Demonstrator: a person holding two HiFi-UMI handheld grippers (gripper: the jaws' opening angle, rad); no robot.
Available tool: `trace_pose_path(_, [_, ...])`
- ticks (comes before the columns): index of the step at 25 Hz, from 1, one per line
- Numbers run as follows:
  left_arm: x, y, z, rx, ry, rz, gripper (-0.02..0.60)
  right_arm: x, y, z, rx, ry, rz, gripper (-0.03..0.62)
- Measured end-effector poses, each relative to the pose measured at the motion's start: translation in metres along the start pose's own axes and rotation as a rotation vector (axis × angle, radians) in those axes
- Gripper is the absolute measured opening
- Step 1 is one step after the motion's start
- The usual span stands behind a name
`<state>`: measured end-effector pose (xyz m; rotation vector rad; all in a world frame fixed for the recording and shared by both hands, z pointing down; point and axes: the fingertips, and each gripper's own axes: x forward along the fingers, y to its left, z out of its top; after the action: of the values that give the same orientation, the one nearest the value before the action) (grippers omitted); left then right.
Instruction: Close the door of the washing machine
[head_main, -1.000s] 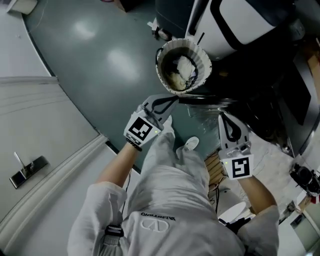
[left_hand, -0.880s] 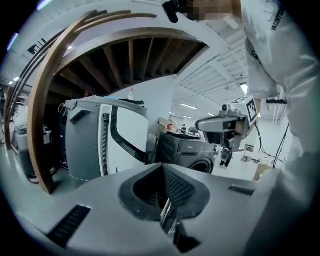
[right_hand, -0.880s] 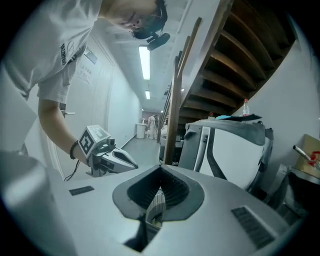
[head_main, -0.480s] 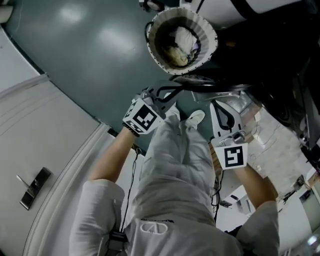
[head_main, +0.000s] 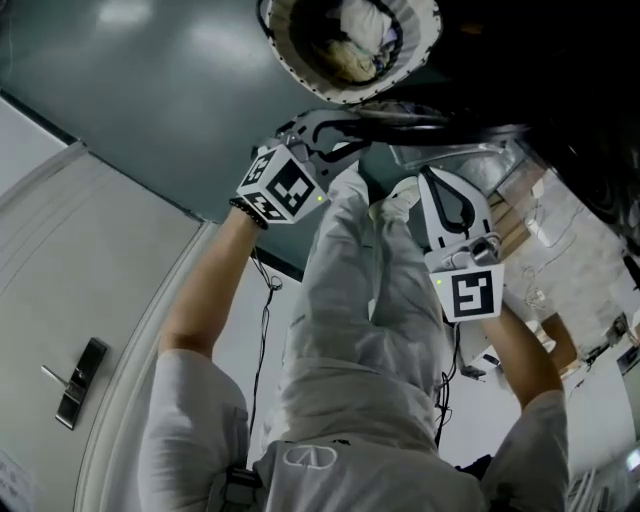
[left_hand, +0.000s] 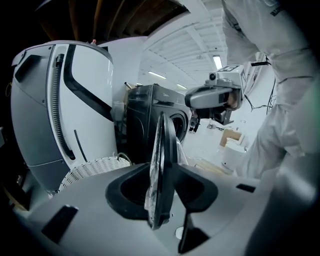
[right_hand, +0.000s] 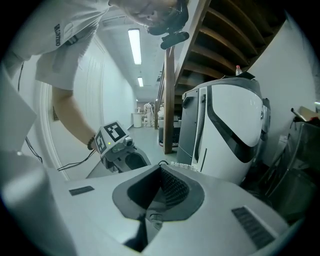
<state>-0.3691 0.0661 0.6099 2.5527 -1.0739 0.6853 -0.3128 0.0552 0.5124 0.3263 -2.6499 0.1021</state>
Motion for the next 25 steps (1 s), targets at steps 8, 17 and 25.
trace_pose_path(8, [0.034, 0.003, -0.024, 0.045, 0.027, -0.114, 0.146, 0.009, -0.004, -0.034, 0.032, 0.004, -0.023, 0.011])
trace_pose_path(17, [0.047, 0.002, -0.026, 0.111, 0.037, -0.204, 0.144, 0.008, 0.005, -0.057, 0.061, 0.020, -0.039, 0.011])
trace_pose_path(25, [0.047, -0.002, -0.026, 0.091, 0.039, -0.242, 0.109, 0.008, 0.005, -0.061, 0.082, 0.017, -0.067, 0.011])
